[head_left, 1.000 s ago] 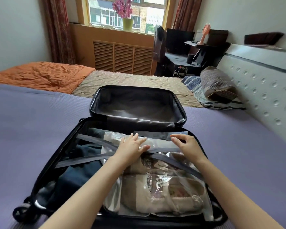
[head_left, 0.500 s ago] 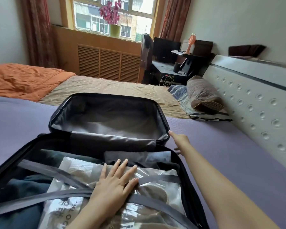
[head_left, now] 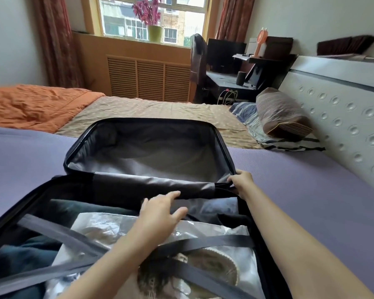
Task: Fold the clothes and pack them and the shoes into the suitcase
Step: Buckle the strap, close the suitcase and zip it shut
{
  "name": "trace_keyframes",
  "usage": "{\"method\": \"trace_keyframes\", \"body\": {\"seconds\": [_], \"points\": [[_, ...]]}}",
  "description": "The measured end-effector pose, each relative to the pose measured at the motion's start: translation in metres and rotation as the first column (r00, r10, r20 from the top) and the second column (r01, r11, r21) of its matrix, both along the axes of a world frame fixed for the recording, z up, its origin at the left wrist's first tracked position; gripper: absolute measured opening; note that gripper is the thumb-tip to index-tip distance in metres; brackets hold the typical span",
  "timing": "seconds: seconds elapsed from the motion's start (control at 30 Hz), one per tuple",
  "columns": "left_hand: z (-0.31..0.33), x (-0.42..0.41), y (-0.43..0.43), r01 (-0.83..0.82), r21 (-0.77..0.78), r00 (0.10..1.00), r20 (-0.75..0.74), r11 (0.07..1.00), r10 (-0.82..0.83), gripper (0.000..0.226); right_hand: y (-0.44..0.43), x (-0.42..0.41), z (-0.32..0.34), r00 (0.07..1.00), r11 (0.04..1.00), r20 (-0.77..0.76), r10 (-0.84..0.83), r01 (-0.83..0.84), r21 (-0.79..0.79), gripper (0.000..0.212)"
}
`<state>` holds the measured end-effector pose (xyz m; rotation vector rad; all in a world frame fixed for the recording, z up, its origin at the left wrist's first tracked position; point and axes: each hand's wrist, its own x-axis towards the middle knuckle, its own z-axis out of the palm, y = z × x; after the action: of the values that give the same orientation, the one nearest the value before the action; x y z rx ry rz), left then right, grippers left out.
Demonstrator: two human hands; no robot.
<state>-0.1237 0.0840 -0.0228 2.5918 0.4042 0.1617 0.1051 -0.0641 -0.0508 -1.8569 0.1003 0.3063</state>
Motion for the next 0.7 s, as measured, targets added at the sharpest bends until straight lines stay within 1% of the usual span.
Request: {"method": "trace_keyframes", "body": {"seconds": [0.03,0.07,0.1,0.17,0.2,0.27,0.33,0.4,0.43,0.5,0.57,0.63,0.7], "points": [[0.004,0.016,0.002,-0.009,0.073,1.0,0.03,0.997,0.007,0.058,0.0,-0.003,0.001,1.0,1.0,0.008,-0.004,0.004,0.026,0.033],[0.007,0.029,0.005,-0.013,0.123,0.999,0.033,0.992,0.009,0.056,-0.001,-0.005,0.0,1.0,0.999,0.012,-0.006,0.005,0.049,0.034],[0.006,0.042,0.009,-0.004,0.145,1.0,-0.007,0.989,0.005,0.057,-0.002,-0.007,0.0,1.0,0.998,0.01,-0.002,0.002,0.069,0.035],[-0.005,0.059,0.016,0.042,0.165,0.988,-0.154,0.985,-0.017,0.059,-0.004,-0.009,0.001,1.0,0.994,-0.001,0.0,0.0,0.11,0.036],[-0.013,0.061,0.018,0.054,0.185,0.979,-0.203,0.981,-0.016,0.061,-0.006,-0.01,0.001,1.0,0.992,-0.006,-0.003,0.004,0.13,0.039],[-0.024,0.061,0.017,0.047,0.228,0.979,-0.203,0.972,0.001,0.063,-0.009,-0.012,0.0,1.0,0.986,-0.02,0.003,0.0,0.169,0.043],[-0.022,0.061,0.015,0.009,0.211,0.985,-0.169,0.977,0.028,0.062,-0.012,-0.016,0.002,0.999,0.977,-0.03,0.012,-0.005,0.214,0.046],[-0.014,0.067,0.015,-0.013,0.164,0.987,-0.155,0.986,0.039,0.056,-0.015,-0.021,0.006,0.999,0.959,-0.034,0.026,-0.015,0.284,0.053],[-0.009,0.071,0.014,-0.018,0.112,0.989,-0.144,0.994,0.034,0.053,-0.015,-0.023,0.008,0.999,0.946,-0.032,0.042,-0.029,0.324,0.056],[0.008,0.081,0.007,-0.047,-0.1,0.995,-0.088,0.994,0.039,0.051,-0.018,-0.024,0.012,0.998,0.918,-0.002,0.067,-0.061,0.392,0.057],[0.033,0.095,-0.007,-0.084,-0.29,0.996,-0.002,0.953,0.087,0.05,-0.021,-0.026,0.016,0.995,0.893,0.066,0.069,-0.092,0.44,0.058],[0.062,0.114,-0.021,-0.114,-0.388,0.983,0.091,0.915,0.16,0.055,-0.023,-0.029,0.018,0.991,0.872,0.123,0.056,-0.108,0.477,0.059],[0.092,0.134,-0.035,-0.131,-0.446,0.961,0.163,0.885,0.224,0.062,-0.024,-0.035,0.019,0.985,0.831,0.167,0.033,-0.12,0.542,0.059]]}}
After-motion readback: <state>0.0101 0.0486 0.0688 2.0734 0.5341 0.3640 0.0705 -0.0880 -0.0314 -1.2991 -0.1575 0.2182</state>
